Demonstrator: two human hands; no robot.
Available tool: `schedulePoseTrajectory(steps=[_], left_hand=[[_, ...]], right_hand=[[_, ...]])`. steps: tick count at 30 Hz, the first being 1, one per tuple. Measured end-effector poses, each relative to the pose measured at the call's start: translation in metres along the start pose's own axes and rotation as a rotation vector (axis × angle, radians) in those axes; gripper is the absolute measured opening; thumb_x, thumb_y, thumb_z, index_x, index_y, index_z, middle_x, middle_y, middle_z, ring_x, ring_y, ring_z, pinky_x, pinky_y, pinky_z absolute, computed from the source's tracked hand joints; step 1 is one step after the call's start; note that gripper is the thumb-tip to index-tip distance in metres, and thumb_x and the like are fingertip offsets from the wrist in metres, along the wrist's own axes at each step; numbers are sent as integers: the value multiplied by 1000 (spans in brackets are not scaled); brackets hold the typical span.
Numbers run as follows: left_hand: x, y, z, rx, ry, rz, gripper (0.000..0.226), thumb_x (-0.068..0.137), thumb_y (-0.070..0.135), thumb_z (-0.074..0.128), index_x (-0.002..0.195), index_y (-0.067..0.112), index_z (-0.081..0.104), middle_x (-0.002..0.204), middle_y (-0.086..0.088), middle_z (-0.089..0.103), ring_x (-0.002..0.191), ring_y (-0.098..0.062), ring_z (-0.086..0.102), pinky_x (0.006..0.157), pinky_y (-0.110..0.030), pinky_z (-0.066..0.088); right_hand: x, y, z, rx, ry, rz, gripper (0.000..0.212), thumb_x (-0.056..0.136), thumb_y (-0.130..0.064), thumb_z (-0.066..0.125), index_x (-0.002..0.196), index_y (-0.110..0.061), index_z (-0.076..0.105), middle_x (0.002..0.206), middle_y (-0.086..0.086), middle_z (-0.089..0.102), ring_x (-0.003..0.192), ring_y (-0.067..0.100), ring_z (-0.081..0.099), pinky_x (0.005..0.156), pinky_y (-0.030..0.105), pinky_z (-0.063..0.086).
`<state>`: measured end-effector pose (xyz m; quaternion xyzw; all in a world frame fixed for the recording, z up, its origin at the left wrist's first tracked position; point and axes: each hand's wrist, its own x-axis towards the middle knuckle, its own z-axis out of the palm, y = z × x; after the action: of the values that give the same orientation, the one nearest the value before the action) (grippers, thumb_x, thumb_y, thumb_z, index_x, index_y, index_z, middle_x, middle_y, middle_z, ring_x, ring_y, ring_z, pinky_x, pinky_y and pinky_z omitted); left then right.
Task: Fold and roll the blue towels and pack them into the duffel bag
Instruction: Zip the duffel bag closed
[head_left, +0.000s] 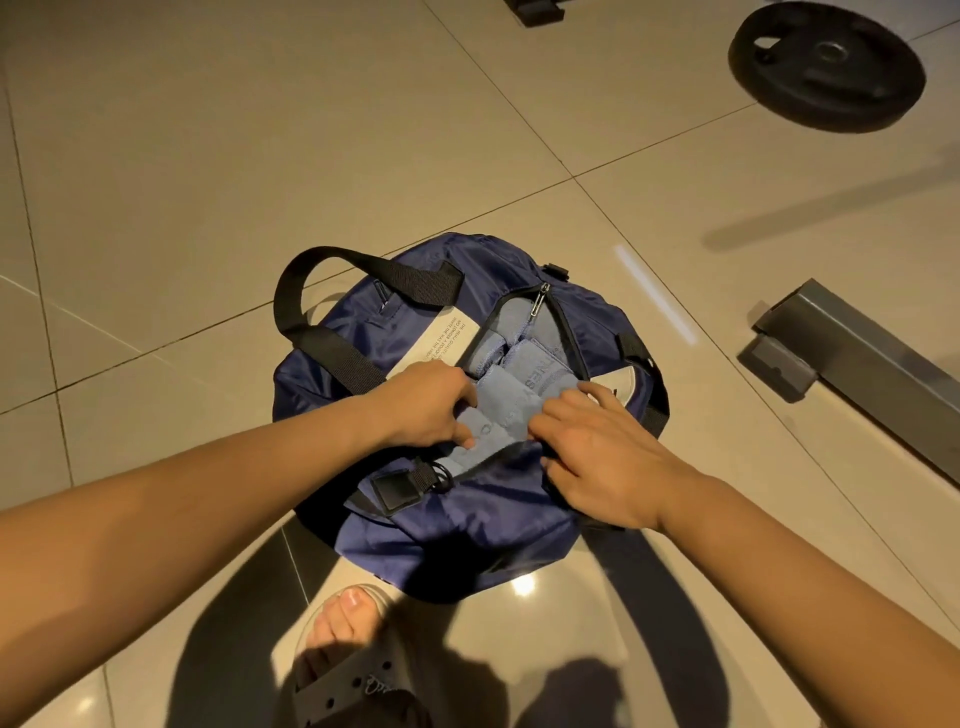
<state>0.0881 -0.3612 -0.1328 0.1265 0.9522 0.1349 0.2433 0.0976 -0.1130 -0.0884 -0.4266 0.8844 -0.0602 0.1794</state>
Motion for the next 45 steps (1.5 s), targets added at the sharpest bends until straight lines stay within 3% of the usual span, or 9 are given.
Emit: schedulePoseTrajectory(steps=[4,7,14,18,25,32,37,41,45], left_hand=[[-10,-9,-10,35,168,36,49,69,62,82,97,26,65,93,8,60,85,-17,57,67,-36,47],[-14,-12,-6,81,168,-107,55,66,72,78,82,24,56,77,8,57,75,-19,57,55,-32,35],[-12,-10,7,356,172,-166,71,72,84,59,82,14,52,77,-1,59,67,-21,51,52,-34,34],[-12,-42,-11,-246,133,-178,51,72,65,79,72,18,60,65,3,63,64,-17,59,57,-36,45],[-21,-53,0,-127,316,-245,35,75,48,79,76,19,60,71,5,61,67,-16,57,54,-32,38],[-31,-52,-10,-391,325,-155,25,87,21,65,64,13,61,57,-6,57,51,-11,46,54,-31,33],[-34,-47,-6,-568,369,-189,21,85,16,64,68,8,55,64,-12,54,52,-6,40,57,-33,33],[-30,-40,-7,-445,319,-235,28,86,34,67,68,14,59,63,1,63,57,-10,56,55,-29,38],[-18,-36,-10,-361,318,-338,39,89,43,66,67,13,54,65,-2,64,63,-17,60,51,-30,34]], right_hand=[[9,-7,11,42,195,39,21,98,-41,53,112,-25,55,104,-7,50,103,18,46,112,38,27],[15,-11,22,83,324,126,17,92,-38,65,103,-26,62,100,-7,53,99,19,48,87,29,31],[32,-22,45,-20,219,314,12,85,-31,74,87,-21,68,87,0,59,90,26,57,77,37,39],[37,-26,32,91,221,208,9,92,-28,65,95,-21,69,93,-2,57,92,23,55,81,38,44],[36,-16,36,618,139,325,11,94,-22,63,94,-25,74,94,-11,72,80,13,63,77,32,51],[61,29,-29,270,656,407,17,93,-20,60,108,-15,66,105,3,63,100,26,58,85,39,43],[104,74,-41,179,318,565,52,89,-45,68,128,-15,54,124,8,61,112,33,57,88,44,48],[126,80,-34,186,269,530,29,92,-35,67,108,-11,60,103,13,67,94,36,61,68,36,44],[133,90,-43,346,253,539,15,96,-26,62,84,-16,63,87,10,68,86,33,61,68,36,45]])
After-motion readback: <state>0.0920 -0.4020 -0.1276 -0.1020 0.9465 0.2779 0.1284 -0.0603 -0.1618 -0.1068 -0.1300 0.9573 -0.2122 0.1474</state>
